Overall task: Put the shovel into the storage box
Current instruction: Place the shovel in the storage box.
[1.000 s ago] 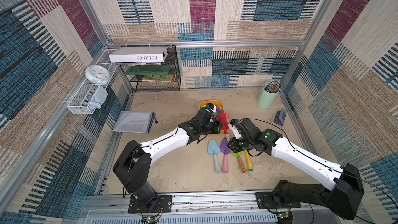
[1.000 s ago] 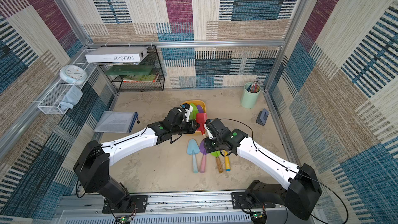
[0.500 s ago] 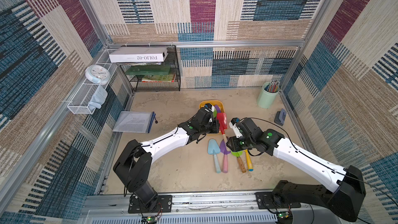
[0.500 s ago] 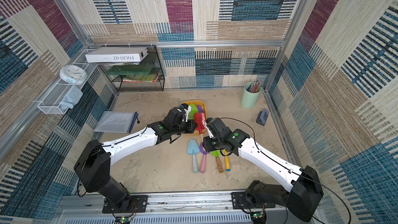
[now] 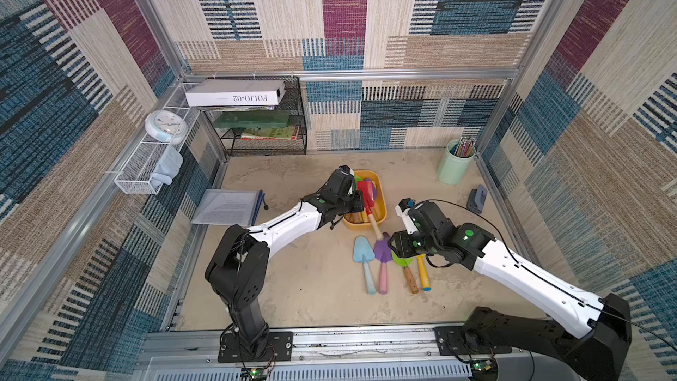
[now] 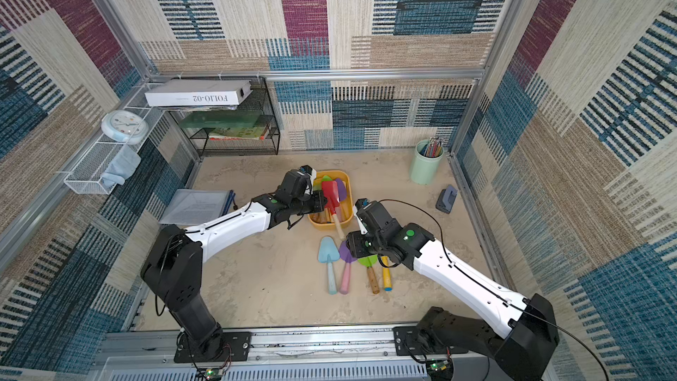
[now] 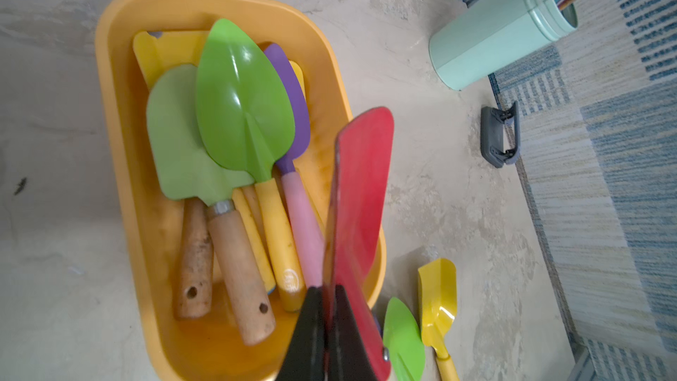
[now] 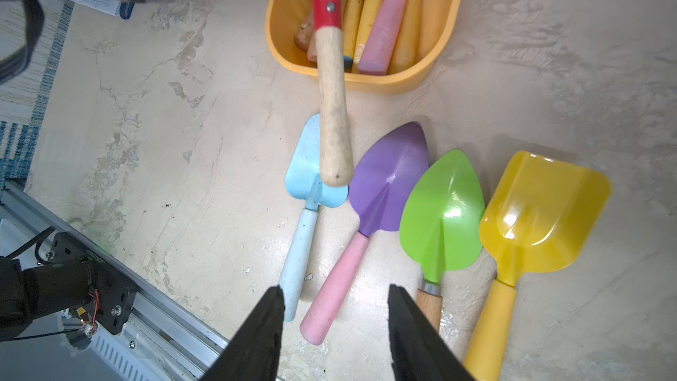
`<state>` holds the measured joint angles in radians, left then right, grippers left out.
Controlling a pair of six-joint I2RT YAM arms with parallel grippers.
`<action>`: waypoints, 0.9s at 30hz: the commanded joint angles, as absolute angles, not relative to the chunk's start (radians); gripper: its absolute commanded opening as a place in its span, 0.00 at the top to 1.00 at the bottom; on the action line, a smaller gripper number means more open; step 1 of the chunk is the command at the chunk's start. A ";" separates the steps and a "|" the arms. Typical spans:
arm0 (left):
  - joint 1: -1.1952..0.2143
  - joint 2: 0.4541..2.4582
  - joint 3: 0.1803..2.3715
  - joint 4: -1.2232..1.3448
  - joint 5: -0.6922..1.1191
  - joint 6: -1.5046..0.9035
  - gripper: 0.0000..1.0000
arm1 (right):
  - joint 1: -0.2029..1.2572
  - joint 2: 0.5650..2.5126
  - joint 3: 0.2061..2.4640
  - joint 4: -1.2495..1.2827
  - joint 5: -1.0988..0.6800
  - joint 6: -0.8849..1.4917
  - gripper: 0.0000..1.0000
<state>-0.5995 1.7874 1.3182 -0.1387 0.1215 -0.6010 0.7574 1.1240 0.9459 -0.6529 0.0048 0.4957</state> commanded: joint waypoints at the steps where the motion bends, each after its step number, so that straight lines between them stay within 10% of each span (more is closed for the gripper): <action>1: -0.579 1.830 1.375 -0.139 0.160 -0.577 1.00 | 0.758 1.116 0.936 -0.637 0.019 0.508 0.51; 27: -0.517 2.117 1.705 -0.212 0.203 -0.492 1.00 | 0.757 1.089 0.880 -0.625 0.066 0.531 0.52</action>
<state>-0.5190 2.1048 1.6836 -0.2039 0.1844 -0.5129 0.7570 1.0878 0.8822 -0.6369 0.0532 0.5236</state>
